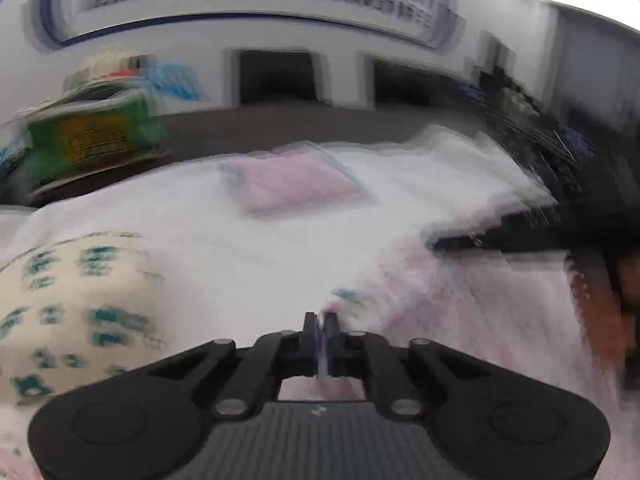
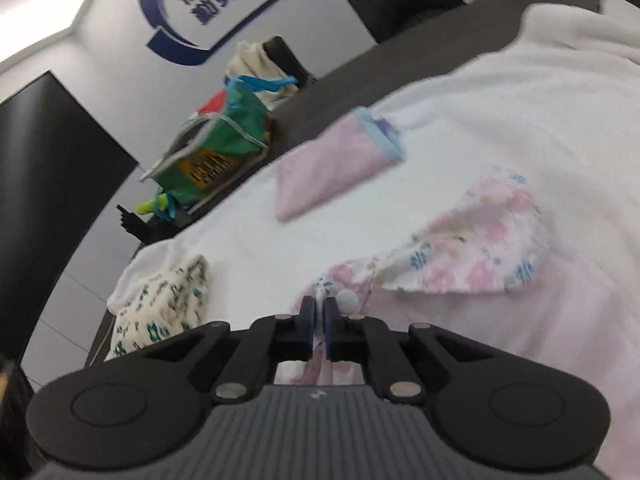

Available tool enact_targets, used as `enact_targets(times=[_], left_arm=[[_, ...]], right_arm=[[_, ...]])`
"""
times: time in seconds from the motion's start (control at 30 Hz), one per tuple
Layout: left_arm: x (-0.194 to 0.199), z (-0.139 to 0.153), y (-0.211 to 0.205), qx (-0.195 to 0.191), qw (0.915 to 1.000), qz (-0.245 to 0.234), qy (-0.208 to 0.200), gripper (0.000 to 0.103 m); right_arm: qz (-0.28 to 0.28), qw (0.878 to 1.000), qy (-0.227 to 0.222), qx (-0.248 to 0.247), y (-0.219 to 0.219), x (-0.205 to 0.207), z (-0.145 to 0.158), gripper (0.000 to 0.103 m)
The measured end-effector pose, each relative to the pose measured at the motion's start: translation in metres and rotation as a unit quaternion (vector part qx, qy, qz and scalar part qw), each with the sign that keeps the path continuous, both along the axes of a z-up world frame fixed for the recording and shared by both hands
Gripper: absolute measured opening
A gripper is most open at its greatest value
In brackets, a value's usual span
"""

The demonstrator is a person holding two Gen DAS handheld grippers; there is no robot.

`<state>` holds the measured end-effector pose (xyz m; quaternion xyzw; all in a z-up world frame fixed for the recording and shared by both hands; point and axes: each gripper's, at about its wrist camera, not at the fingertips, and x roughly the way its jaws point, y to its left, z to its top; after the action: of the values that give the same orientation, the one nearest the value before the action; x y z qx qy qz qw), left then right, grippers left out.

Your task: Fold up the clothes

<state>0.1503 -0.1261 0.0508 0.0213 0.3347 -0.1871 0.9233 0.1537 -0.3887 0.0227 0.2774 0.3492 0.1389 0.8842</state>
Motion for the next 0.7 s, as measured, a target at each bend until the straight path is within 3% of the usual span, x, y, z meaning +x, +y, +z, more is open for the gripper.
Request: enact_targets(times=[0.03, 0.07, 0.1, 0.13, 0.17, 0.2, 0.3, 0.37, 0.43, 0.47, 0.5, 0.53, 0.6, 0.7], left_arm=[[0.009, 0.0, 0.007, 0.0, 0.9996, 0.029, -0.004, 0.009], [0.014, -0.003, 0.011, 0.016, 0.9986, 0.051, -0.005, 0.01], [0.018, -0.005, 0.016, 0.029, 0.9971, 0.071, -0.005, 0.01], [0.018, -0.006, 0.025, 0.027, 0.9965, 0.079, 0.003, 0.016], [0.017, -0.007, 0.034, 0.023, 0.996, 0.086, 0.01, 0.027], [0.014, -0.006, 0.045, 0.006, 0.9965, 0.082, 0.015, 0.03], [0.013, -0.004, 0.061, -0.026, 0.997, 0.057, 0.046, 0.034], [0.013, -0.007, 0.048, -0.02, 0.9984, 0.001, 0.053, 0.042], [0.02, -0.017, 0.032, -0.004, 0.9971, -0.047, 0.06, 0.042], [0.025, -0.022, 0.025, 0.0, 0.9958, -0.061, 0.068, 0.039], [0.03, -0.028, 0.019, 0.006, 0.9946, -0.073, 0.074, 0.029], [0.031, -0.03, 0.015, 0.023, 0.9953, -0.068, 0.066, 0.002], [0.032, -0.031, 0.009, 0.055, 0.9968, -0.05, 0.031, 0.0], [0.034, -0.026, 0.012, 0.073, 0.9971, 0.0, -0.022, 0.0]], right_arm=[[-0.006, 1.0, -0.006, -0.016, 0.005, 0.008, 0.0, 0.017], [-0.017, 0.998, -0.005, -0.054, 0.011, 0.014, 0.0, 0.046], [-0.028, 0.995, 0.001, -0.1, 0.018, 0.019, 0.0, 0.057], [-0.031, 0.989, -0.005, -0.146, 0.024, 0.018, 0.003, 0.06], [-0.029, 0.981, -0.019, -0.191, 0.03, 0.013, 0.006, 0.06], [-0.02, 0.976, -0.035, -0.216, 0.032, 0.006, 0.01, 0.06], [0.017, 0.978, -0.055, -0.202, 0.025, -0.018, 0.015, 0.06], [0.042, 0.978, -0.052, -0.196, 0.023, -0.027, 0.009, 0.059], [0.058, 0.978, -0.039, -0.196, 0.025, -0.029, -0.001, 0.057], [0.062, 0.978, -0.034, -0.197, 0.027, -0.028, -0.006, 0.048], [0.061, 0.978, -0.028, -0.197, 0.027, -0.027, -0.011, 0.043], [0.055, 0.979, -0.022, -0.196, 0.025, -0.026, -0.016, 0.034], [0.044, 0.981, -0.014, -0.19, 0.021, -0.024, -0.023, 0.027], [0.017, 0.985, -0.034, -0.17, 0.001, -0.028, -0.011, 0.029]])
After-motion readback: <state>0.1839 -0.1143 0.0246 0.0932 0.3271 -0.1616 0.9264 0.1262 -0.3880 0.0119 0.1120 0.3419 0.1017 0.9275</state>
